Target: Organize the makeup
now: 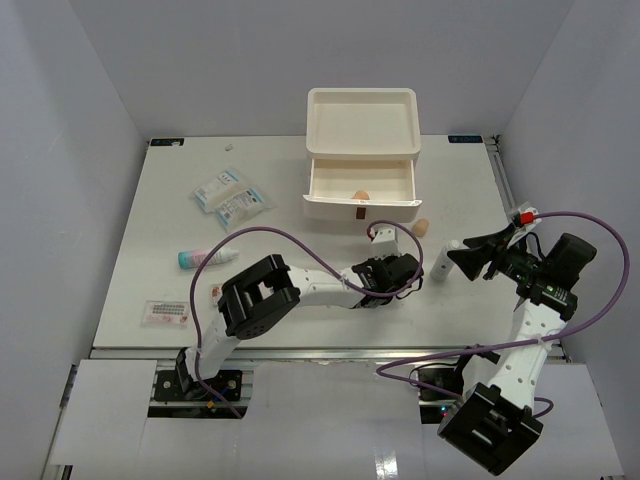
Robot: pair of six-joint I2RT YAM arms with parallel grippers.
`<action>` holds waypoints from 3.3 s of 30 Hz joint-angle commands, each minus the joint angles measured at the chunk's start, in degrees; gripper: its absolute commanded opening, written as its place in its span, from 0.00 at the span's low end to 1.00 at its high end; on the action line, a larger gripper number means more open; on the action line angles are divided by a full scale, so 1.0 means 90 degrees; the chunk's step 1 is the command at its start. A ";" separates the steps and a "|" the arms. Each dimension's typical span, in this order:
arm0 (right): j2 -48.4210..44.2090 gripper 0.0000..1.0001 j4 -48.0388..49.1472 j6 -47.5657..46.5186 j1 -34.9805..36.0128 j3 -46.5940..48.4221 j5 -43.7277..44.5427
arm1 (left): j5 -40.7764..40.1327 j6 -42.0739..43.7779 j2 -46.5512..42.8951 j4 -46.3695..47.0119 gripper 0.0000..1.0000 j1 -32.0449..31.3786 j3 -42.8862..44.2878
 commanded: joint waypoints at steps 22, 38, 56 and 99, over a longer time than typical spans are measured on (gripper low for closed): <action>-0.0011 0.69 -0.0142 -0.0384 -0.0048 -0.0050 -0.0454 | 0.1156 0.2664 -0.5074 -0.0069 0.00 -0.0259 -0.2554; 0.0041 0.70 -0.0580 -0.1171 -0.0040 -0.0086 -0.0501 | 0.3004 0.2975 -0.4047 -0.0974 0.00 0.2861 0.0057; 0.1083 0.72 -0.2785 -0.3092 -0.0085 0.1478 0.1238 | 0.3361 0.3494 -0.3869 -0.1255 0.75 0.3383 0.0357; 0.5628 0.53 -0.0138 -0.0437 0.1082 0.2142 0.5403 | 0.2754 0.5611 -0.9385 0.0836 0.91 0.3462 -0.4734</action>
